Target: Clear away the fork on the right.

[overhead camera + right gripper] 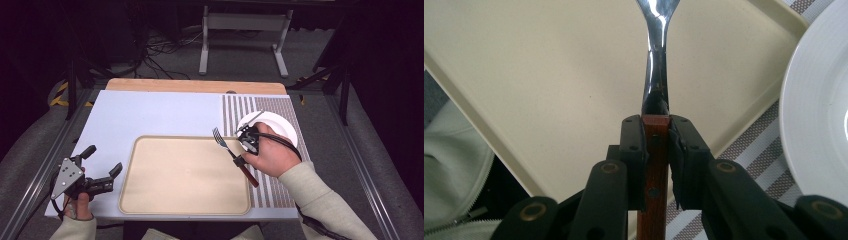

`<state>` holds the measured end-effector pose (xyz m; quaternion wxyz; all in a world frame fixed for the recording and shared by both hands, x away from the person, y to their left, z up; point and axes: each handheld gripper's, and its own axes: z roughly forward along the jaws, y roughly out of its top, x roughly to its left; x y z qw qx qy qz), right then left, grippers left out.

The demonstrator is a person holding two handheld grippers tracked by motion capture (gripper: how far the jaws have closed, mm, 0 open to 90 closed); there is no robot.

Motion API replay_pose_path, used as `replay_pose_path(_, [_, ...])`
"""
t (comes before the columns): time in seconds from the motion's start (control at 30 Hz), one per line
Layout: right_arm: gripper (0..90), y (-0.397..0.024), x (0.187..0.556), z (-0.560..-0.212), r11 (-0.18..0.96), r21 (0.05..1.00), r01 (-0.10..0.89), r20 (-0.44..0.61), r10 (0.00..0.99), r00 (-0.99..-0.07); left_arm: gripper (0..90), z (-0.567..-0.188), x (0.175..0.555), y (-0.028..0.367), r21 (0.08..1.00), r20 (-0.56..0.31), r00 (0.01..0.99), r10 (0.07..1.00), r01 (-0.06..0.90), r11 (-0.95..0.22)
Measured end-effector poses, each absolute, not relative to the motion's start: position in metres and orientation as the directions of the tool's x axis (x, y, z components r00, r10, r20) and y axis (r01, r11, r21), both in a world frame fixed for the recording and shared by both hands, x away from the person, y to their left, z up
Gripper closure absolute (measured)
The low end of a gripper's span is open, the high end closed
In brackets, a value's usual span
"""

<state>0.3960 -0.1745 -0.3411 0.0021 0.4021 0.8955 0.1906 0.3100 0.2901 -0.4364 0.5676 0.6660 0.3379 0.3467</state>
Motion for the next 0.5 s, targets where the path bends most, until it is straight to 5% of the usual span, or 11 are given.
replay_pose_path(0.5, [77.6, -0.157, 0.401, -0.356, 0.464, 0.305, 0.832, 0.235, 0.810, -0.538, 1.6, -0.436, 0.310, 0.290, 0.990, 0.079, 0.531, 0.844, 0.059, -0.130])
